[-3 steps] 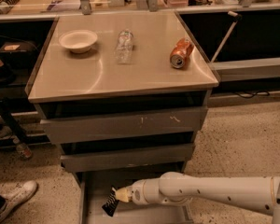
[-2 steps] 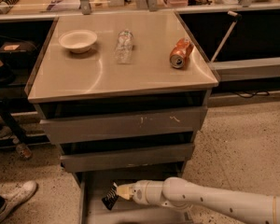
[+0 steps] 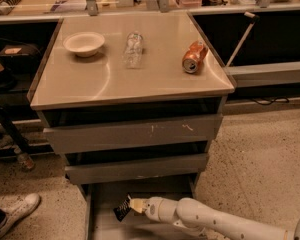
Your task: Place rxbar chocolate into bottom drawer
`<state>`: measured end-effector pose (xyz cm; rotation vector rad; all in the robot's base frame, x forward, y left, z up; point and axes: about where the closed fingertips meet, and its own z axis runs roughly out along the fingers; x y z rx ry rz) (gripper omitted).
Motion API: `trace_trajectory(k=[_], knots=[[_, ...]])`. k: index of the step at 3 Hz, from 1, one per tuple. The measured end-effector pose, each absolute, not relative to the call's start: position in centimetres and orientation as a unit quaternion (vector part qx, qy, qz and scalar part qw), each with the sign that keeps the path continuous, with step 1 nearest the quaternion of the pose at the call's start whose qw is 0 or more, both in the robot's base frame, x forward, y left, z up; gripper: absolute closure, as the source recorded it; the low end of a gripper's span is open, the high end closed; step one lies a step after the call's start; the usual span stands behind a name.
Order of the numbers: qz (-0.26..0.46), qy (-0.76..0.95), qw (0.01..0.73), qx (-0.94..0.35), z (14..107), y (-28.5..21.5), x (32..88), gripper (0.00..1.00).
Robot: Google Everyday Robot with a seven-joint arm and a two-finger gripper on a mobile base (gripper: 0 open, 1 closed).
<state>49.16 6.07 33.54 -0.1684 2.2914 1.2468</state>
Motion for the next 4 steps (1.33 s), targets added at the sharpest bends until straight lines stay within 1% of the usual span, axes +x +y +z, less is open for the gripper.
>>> trace_trajectory(k=[2,4], knots=[[0.468,0.844,0.256,-0.049,32.3,6.1,49.3,1.00],[0.498,0.829,0.254,0.009,28.0,5.8,51.6,1.00]])
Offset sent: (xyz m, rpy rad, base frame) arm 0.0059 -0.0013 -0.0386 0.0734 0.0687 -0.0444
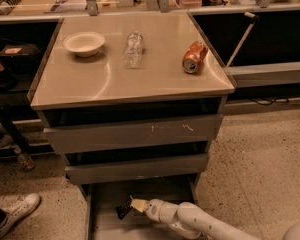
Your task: Place rxbar chocolate into bottom drawer
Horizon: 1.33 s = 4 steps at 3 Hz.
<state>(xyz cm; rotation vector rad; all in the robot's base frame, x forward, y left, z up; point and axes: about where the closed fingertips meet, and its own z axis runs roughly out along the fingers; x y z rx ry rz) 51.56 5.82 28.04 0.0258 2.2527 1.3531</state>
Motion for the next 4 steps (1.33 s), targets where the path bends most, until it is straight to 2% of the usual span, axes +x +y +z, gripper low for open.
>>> trace_trajectory(k=[4], knots=[[0.496,0.834,0.230,0.077,20.4,5.2,53.6,1.00]])
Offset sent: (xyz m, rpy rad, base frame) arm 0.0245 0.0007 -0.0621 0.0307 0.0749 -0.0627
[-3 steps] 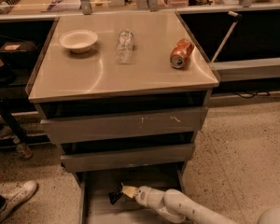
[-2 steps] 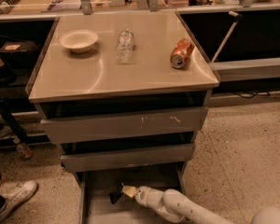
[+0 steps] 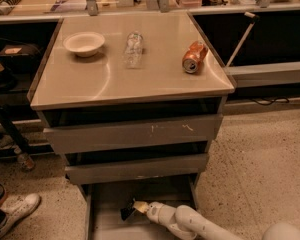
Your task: Place rxbar chocolate into bottom drawer
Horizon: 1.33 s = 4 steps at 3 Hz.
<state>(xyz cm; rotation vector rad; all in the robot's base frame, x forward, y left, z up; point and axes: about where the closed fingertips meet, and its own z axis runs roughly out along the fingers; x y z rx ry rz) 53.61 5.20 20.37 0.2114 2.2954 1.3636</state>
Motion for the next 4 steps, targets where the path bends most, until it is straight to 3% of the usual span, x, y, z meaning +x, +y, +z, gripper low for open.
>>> trace_trajectory(k=[1,2,4], knots=[[0.491,0.837,0.226,0.089,19.31,4.67,53.66,1.00],[0.491,0.837,0.226,0.089,19.31,4.67,53.66,0.81],[0.491,0.837,0.226,0.089,19.31,4.68,53.66,0.35]])
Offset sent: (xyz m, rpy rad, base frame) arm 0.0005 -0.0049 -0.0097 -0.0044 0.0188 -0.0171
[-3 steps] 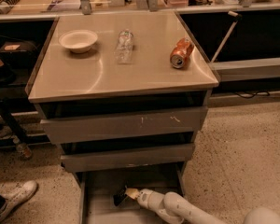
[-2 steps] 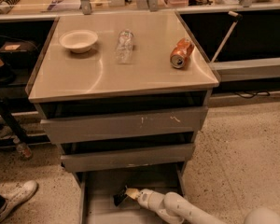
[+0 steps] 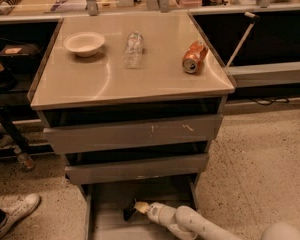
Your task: Place rxbar chocolate into bottom drawer
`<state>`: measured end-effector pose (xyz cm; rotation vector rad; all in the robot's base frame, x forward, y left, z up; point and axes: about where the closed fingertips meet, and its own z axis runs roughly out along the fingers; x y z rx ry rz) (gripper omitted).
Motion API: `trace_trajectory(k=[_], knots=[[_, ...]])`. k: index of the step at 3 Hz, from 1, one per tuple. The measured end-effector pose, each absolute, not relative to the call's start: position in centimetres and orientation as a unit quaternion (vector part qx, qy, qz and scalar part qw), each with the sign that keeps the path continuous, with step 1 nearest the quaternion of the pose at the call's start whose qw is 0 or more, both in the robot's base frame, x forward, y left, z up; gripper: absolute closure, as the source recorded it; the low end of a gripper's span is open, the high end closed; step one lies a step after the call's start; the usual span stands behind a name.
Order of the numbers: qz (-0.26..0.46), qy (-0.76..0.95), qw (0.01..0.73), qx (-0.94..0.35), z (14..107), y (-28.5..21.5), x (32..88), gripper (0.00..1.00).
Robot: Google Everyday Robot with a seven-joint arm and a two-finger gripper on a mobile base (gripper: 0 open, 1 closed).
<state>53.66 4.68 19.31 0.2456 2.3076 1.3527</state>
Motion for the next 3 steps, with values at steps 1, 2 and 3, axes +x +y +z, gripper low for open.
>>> trace_trajectory(k=[1,2,3], knots=[[0.491,0.837,0.226,0.089,19.31,4.68,53.66,0.11],[0.491,0.837,0.226,0.089,19.31,4.68,53.66,0.00],[0.491,0.837,0.226,0.089,19.31,4.69,53.65,0.00]])
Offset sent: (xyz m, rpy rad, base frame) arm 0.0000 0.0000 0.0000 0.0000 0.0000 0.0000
